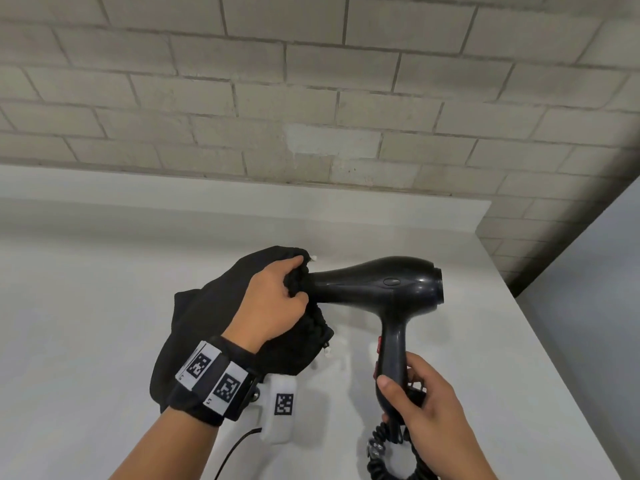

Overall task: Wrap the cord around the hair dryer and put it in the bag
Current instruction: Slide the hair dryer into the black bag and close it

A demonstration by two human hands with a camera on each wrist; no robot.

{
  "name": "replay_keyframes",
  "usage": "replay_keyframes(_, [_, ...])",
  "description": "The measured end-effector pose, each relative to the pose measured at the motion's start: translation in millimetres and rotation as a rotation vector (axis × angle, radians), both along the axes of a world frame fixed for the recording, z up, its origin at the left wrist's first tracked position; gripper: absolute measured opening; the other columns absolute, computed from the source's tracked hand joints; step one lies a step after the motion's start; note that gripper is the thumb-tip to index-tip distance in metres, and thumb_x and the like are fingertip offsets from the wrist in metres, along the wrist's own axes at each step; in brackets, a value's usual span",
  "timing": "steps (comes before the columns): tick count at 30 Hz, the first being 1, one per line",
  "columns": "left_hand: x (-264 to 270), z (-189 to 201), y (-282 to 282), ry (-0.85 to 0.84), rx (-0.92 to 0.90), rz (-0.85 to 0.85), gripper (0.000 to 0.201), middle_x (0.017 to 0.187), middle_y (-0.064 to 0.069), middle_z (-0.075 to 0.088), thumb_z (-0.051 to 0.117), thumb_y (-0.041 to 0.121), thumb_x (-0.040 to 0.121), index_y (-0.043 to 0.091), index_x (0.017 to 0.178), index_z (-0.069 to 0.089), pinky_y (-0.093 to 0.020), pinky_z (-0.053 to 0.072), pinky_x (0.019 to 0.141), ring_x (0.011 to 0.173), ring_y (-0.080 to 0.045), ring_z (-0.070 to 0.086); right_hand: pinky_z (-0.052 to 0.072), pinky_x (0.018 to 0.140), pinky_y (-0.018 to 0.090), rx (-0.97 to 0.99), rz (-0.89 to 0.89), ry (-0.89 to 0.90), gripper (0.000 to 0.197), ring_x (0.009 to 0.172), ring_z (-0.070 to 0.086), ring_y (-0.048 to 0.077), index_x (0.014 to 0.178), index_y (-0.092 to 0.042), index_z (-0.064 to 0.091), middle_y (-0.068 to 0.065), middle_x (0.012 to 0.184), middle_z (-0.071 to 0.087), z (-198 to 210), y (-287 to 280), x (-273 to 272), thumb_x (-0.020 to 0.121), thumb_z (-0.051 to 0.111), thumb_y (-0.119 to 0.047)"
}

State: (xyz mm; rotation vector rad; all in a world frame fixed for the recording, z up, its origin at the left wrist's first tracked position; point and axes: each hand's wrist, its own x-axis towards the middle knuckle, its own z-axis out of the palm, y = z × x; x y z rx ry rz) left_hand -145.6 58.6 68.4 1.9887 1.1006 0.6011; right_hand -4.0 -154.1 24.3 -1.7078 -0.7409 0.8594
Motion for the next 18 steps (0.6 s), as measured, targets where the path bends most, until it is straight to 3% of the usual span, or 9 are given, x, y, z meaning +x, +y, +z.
replay_keyframes(2, [3,3,2,0.001,0.007,0.017,0.061,0.112,-0.02,0.068,0.062,0.007,0.087,0.022,0.144,0.049,-0.016,0.049,0.073,0.074,-0.009,0.065,0.058,0.066,0.032,-0.005,0.019,-0.061,0.025,0.066,0.069,0.021,0.105,-0.039,0.066,-0.001,0.084,0.063,1,-3,1,0.086,0.072,-0.025])
replay_keyframes(4, [3,7,5,-0.037,-0.002,0.03,0.06,0.123,-0.024,0.064,0.058,0.007,0.089,0.024,0.145,0.048,-0.03,0.052,0.087,0.098,-0.028,0.067,0.057,0.067,0.031,0.0,0.024,-0.1,0.029,0.068,0.068,0.019,0.109,-0.038,0.066,-0.004,0.085,0.064,1,-7,1,0.086,0.073,-0.023])
replay_keyframes(7, [1,10,14,-0.06,-0.012,0.018,0.053,0.116,-0.006,0.069,0.051,0.009,0.094,0.027,0.144,0.05,-0.006,0.044,0.068,0.071,0.001,0.06,0.058,0.073,0.031,0.02,0.03,-0.123,0.035,0.077,0.069,0.02,0.114,-0.037,0.066,-0.005,0.09,0.067,1,-12,0,0.085,0.073,-0.019])
replay_keyframes(8, [0,11,17,-0.061,-0.022,0.005,0.051,0.115,-0.001,0.07,0.05,0.009,0.095,0.028,0.142,0.052,-0.004,0.042,0.064,0.065,0.005,0.056,0.059,0.076,0.033,0.025,0.037,-0.127,0.035,0.08,0.069,0.02,0.114,-0.037,0.066,-0.006,0.091,0.068,1,-14,-1,0.085,0.073,-0.018])
replay_keyframes(11, [-2,16,17,-0.058,-0.017,-0.076,0.05,0.094,0.0,0.075,0.051,0.007,0.093,0.033,0.135,0.059,-0.009,0.041,0.055,0.051,0.0,0.053,0.059,0.08,0.034,-0.007,0.078,-0.178,0.036,0.085,0.069,0.015,0.11,-0.044,0.065,-0.006,0.092,0.066,2,-16,-2,0.084,0.074,-0.021])
replay_keyframes(13, [-1,21,8,-0.039,0.027,-0.158,0.05,0.08,0.001,0.073,0.054,0.006,0.09,0.034,0.132,0.062,-0.01,0.042,0.056,0.051,-0.003,0.051,0.058,0.081,0.032,-0.043,0.125,-0.246,0.036,0.085,0.068,0.014,0.109,-0.049,0.063,-0.005,0.094,0.064,2,-15,-2,0.084,0.075,-0.025])
replay_keyframes(14, [2,24,2,-0.027,0.058,-0.197,0.051,0.083,0.004,0.073,0.054,0.004,0.09,0.033,0.131,0.062,-0.007,0.042,0.06,0.054,-0.003,0.053,0.057,0.081,0.034,-0.063,0.155,-0.283,0.036,0.085,0.067,0.014,0.111,-0.048,0.062,-0.004,0.095,0.063,2,-14,-3,0.083,0.074,-0.03])
replay_keyframes(16, [6,28,-7,-0.001,0.153,-0.257,0.053,0.116,0.008,0.07,0.053,0.002,0.089,0.032,0.133,0.061,0.003,0.037,0.079,0.085,-0.001,0.063,0.055,0.082,0.035,-0.099,0.218,-0.324,0.039,0.086,0.066,0.014,0.116,-0.047,0.06,-0.003,0.095,0.061,4,-12,-5,0.079,0.071,-0.043])
replay_keyframes(18, [9,33,-11,0.003,0.227,-0.291,0.054,0.135,0.012,0.06,0.05,0.001,0.09,0.031,0.133,0.061,0.006,0.026,0.094,0.118,-0.001,0.054,0.055,0.083,0.034,-0.119,0.259,-0.325,0.041,0.086,0.066,0.014,0.115,-0.05,0.059,-0.003,0.095,0.06,9,-11,-7,0.075,0.067,-0.051])
